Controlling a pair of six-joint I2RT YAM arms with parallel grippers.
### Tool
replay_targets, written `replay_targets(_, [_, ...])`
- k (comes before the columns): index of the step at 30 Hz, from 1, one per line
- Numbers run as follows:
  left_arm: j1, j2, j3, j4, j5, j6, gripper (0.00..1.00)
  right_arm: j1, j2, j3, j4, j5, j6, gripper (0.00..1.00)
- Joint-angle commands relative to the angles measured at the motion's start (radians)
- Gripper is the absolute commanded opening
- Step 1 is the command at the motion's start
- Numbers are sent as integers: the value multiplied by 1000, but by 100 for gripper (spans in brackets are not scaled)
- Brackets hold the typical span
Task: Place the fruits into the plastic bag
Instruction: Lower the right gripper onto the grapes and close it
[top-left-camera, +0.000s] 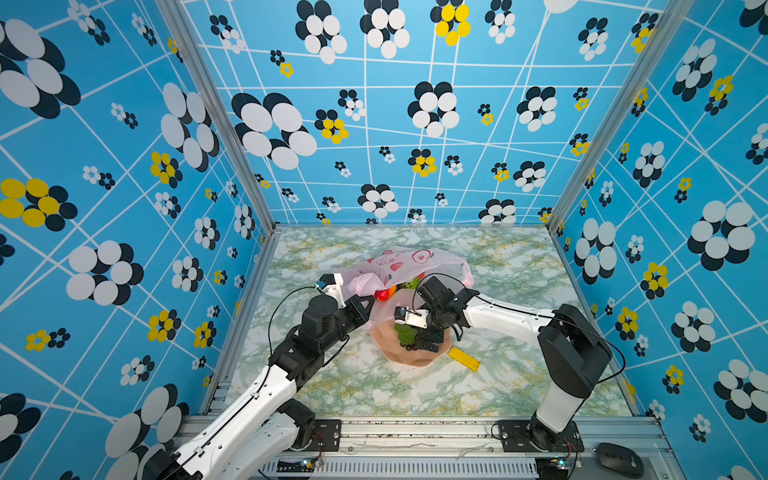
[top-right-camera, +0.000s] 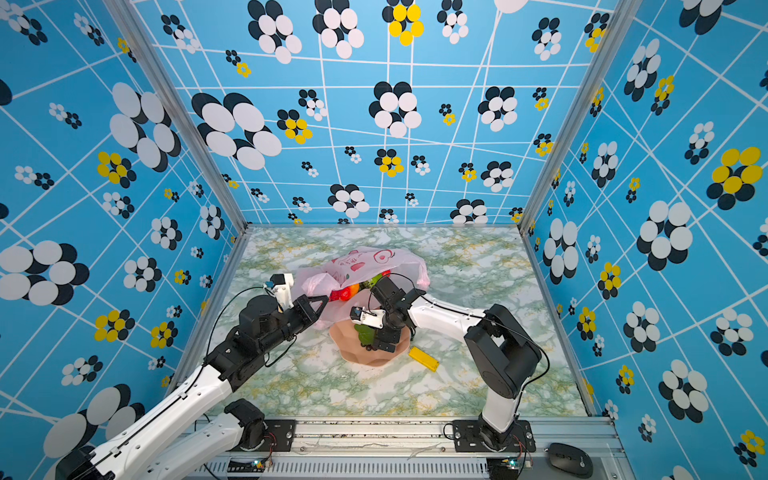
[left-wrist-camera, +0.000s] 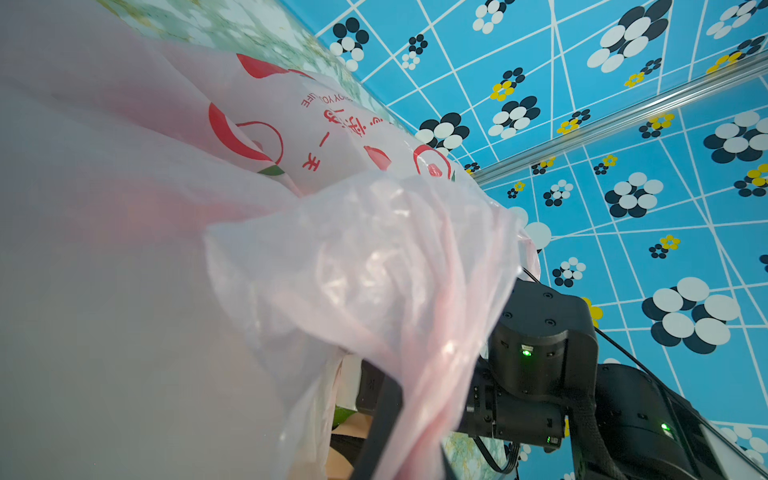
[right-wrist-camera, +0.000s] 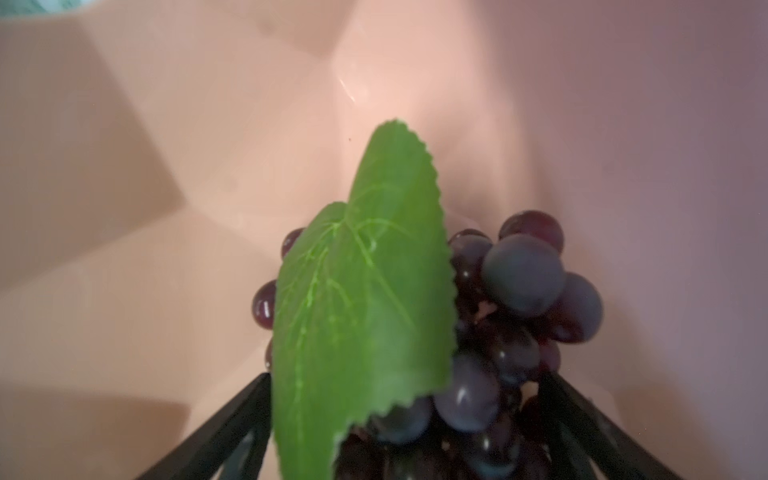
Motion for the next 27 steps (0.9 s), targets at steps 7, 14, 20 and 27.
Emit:
replay_targets(7, [5,38,11,41,4,11,0,9,73,57,-34,100,28,99])
replay_targets(14, [5,46,13,41,3,8,0,9,130,103,-59,148,71,99])
replay_targets(20, [7,45,10,38,2,9,0,7,147,113,-53,154,95,99])
replay_targets(27, [7,39,11,34,7,5,0,-13,149,109,-40,95,151,95])
